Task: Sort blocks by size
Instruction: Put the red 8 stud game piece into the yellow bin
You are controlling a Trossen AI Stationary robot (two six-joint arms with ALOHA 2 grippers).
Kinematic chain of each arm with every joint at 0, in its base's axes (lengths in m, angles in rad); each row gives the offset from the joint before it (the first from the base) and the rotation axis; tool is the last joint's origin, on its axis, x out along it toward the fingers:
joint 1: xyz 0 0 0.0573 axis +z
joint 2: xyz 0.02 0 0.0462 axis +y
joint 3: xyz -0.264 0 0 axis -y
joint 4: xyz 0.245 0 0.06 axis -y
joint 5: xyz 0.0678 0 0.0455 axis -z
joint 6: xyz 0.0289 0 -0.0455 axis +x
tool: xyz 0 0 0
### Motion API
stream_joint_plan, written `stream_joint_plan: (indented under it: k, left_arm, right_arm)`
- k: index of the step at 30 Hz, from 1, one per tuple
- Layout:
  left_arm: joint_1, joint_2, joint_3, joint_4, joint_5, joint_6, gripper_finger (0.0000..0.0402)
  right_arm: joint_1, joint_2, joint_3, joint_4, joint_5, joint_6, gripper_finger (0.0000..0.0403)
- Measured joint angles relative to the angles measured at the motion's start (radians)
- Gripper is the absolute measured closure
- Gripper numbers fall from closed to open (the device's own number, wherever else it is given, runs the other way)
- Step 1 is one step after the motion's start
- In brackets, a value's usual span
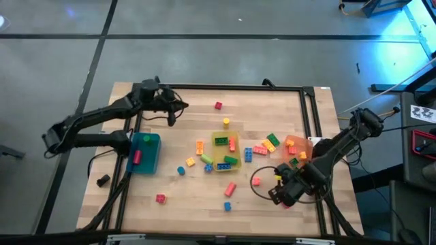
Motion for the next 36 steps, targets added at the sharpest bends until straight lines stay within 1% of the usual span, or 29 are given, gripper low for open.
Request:
stream_joint_plan:
  k: [3,9,11,17,27,30,34,36]
  left_arm:
    - [-0.001,-0.064,-0.06,0.025,0.0,-0.035,0.04]
    - [-0.001,-0.136,-0.132,0.023,0.0,-0.071,0.04]
    - [-0.001,-0.149,-0.147,0.024,0.0,-0.075,0.04]
    - [-0.001,-0.173,-0.171,0.025,0.0,-0.076,0.04]
    - [-0.001,-0.174,-0.172,0.024,0.0,-0.083,0.04]
    - [-0.001,-0.174,-0.172,0.024,0.0,-0.083,0.04]
    - [-0.001,-0.174,-0.172,0.024,0.0,-0.083,0.04]
    - [-0.001,-0.174,-0.172,0.024,0.0,-0.083,0.04]
  right_arm:
    - [0.031,0.028,-0.003,-0.013,-0.017,0.021,0.0238]
    - [0.033,0.135,-0.003,-0.006,-0.13,0.008,0.0238]
    - [0.033,0.177,-0.003,0.005,-0.148,-0.018,0.0238]
    - [0.033,0.264,-0.003,0.064,-0.128,-0.057,0.0238]
    - [0.033,0.355,-0.002,0.045,-0.125,-0.048,0.0239]
    - [0.032,0.374,0.0,0.047,-0.132,-0.048,0.0254]
    - [0.031,0.375,0.007,0.048,-0.132,-0.049,0.0302]
    - [0.031,0.379,0.028,0.03,-0.124,-0.073,0.0311]
